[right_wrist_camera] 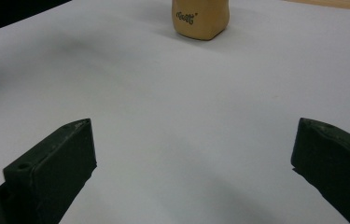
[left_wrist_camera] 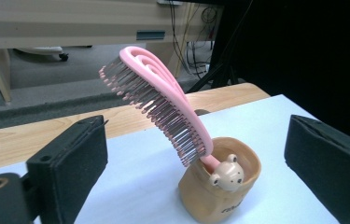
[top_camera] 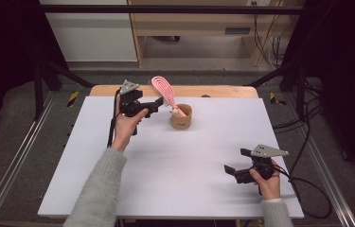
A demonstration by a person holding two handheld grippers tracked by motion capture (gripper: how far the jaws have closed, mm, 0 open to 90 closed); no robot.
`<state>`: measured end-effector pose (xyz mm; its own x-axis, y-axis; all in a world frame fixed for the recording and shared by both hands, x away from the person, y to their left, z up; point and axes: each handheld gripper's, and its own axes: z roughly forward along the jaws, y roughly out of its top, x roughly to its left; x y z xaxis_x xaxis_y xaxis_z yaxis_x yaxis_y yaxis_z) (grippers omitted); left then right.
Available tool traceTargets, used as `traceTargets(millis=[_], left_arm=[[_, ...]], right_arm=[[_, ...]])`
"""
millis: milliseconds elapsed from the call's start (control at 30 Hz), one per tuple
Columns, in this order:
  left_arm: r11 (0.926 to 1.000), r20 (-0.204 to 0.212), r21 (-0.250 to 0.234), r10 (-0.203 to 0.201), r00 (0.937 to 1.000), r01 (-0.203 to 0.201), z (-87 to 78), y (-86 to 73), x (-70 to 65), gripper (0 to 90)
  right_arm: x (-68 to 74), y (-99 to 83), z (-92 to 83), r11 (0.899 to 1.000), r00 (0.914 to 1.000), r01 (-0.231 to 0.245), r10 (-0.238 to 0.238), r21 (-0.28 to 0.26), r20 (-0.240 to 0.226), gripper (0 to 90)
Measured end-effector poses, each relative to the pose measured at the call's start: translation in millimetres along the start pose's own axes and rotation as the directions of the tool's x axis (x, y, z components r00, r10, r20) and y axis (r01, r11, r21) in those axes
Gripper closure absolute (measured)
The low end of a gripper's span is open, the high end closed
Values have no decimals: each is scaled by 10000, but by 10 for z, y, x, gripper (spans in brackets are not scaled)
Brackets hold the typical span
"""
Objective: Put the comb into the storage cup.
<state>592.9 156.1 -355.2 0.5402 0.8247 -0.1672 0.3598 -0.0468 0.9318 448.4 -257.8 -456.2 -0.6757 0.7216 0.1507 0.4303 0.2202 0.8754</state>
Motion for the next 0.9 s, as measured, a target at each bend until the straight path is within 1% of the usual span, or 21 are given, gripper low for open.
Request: traceTargets(millis=[100, 233, 333, 433, 567, 633, 767, 833, 900], left_arm=[[9998, -107, -24, 219, 9997, -220, -92, 13, 6, 29], [9993, -32, -25, 360, 9993, -360, -215, 20, 15, 19], [9991, 156, -31, 422, 9990, -422, -293, 16, 18, 10], [9990, 448, -127, 426, 9981, -421, -369, 0, 18, 8], [9983, 820, -268, 535, 9952, -515, -485, -34, 15, 6], [9980, 925, -319, 564, 9941, -537, -531, -58, 19, 6], [9973, 1204, -406, 652, 9906, -607, -634, -149, 31, 6], [9966, 1210, -394, 769, 9897, -726, -688, -201, 35, 6], [9963, 1283, -408, 802, 9885, -756, -743, -258, 42, 6]], right_arm=[[-1, -1, 2, 10000, 10000, 18, -18, 10, 12, 3], [0, -1, 3, 10000, 10000, 14, -14, 9, 14, 3], [0, -2, 4, 10000, 10000, 27, -27, 29, 21, 3], [1, -2, 6, 10000, 10000, 25, -25, 15, 16, 3], [1, -3, 5, 10000, 10000, 21, -21, 22, 28, 3], [2, -3, 6, 10000, 10000, 9, -9, 15, 34, 3], [3, -4, 9, 10000, 10000, 9, -9, 6, 35, 3], [1, -3, 7, 10000, 10000, 27, -27, 5, 36, 3], [1, -3, 7, 10000, 10000, 26, -26, 2, 39, 3]])
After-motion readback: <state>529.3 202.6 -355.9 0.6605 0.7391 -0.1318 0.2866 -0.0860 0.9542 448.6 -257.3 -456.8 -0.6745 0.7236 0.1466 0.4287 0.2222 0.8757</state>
